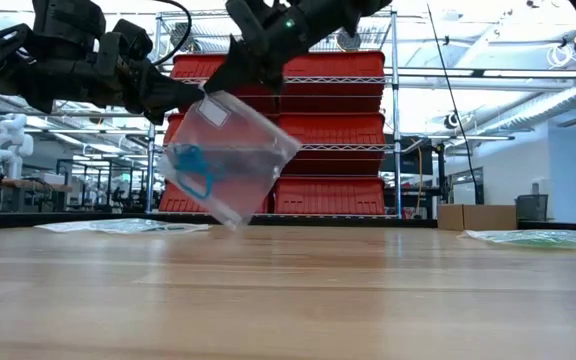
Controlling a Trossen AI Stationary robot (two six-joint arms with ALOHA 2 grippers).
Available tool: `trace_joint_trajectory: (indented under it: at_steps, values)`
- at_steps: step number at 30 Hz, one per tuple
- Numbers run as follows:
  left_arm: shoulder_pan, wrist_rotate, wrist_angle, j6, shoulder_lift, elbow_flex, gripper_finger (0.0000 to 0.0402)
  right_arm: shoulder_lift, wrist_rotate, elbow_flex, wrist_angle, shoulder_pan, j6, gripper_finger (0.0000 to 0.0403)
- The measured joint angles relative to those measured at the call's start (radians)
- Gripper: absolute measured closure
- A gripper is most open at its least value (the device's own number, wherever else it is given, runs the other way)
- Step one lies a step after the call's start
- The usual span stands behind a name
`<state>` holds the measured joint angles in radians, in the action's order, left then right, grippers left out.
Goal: Sort rubber bands
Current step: Close the bottom left transparent zip bag
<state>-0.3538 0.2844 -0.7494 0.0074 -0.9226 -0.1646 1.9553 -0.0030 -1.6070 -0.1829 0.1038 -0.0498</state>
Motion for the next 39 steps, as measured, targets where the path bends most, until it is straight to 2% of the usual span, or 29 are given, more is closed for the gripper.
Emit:
trace_joint_trajectory:
  at_steps: [12, 18, 22, 32, 36, 39]
  values:
    - [-0.001, -0.002, -0.012, -0.001, 0.006, 0.0, 0.0401, -0.001, 0.065, 0.002, -0.155, 0.0, -0.014, 0.0391]
    - [0.0, -0.002, -0.007, -0.052, 0.012, 0.0, 0.0398, -0.003, 0.064, 0.002, -0.164, -0.001, -0.014, 0.0391]
    - [0.004, -0.002, 0.001, -0.08, -0.02, 0.0, 0.0373, -0.005, 0.06, 0.002, -0.157, -0.002, -0.017, 0.0391]
    - [0.017, -0.001, 0.006, -0.159, -0.161, -0.076, 0.0263, -0.005, 0.056, 0.002, -0.138, -0.024, -0.039, 0.0392]
    - [0.028, 0.002, 0.022, -0.15, -0.209, -0.111, 0.0257, -0.005, 0.056, 0.002, -0.153, -0.027, -0.045, 0.0392]
    - [0.034, 0.002, 0.029, -0.128, -0.226, -0.121, 0.0274, -0.005, 0.056, 0.002, -0.164, -0.027, -0.045, 0.0392]
